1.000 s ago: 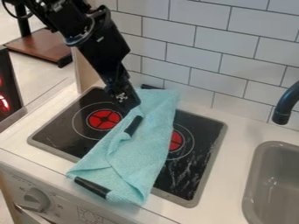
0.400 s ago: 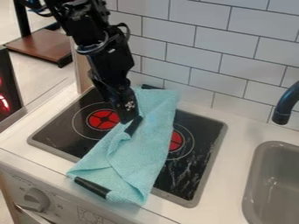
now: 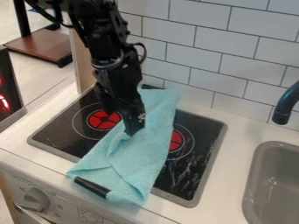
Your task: Unfold the cloth from the middle to the right side
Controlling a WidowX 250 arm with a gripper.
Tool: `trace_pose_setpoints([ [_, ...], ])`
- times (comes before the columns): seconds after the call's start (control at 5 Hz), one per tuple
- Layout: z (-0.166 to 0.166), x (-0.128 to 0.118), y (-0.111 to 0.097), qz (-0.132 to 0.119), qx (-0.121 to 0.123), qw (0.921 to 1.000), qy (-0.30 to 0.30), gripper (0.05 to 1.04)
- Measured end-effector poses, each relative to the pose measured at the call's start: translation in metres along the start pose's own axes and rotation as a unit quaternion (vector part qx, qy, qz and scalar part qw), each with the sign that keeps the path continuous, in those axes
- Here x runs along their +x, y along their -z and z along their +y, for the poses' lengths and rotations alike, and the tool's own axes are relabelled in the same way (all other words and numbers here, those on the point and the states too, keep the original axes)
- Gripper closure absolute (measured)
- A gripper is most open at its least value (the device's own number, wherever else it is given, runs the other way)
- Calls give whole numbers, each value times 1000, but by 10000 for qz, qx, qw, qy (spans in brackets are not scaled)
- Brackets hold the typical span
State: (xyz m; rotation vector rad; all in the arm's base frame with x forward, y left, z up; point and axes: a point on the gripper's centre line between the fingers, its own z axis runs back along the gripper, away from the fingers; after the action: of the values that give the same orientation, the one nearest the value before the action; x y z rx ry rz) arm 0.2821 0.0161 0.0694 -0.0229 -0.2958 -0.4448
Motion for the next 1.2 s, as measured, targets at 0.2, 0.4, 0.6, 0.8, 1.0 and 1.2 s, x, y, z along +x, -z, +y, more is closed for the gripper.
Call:
trace_pose_setpoints([
  [0.2,6,-1,8,47,138,9997,-212,85],
  [0.4,11,-2,20,193,154,9990,-383,85],
  [0.6,15,-4,24,253,146,9984,-476,85],
  [0.8,17,-4,29,317,167,9984,-437,145],
  [1.0,16,-3,33,359,208,9982,-432,457],
  [1.2,18,-2,33,345,256,9981,-433,753],
])
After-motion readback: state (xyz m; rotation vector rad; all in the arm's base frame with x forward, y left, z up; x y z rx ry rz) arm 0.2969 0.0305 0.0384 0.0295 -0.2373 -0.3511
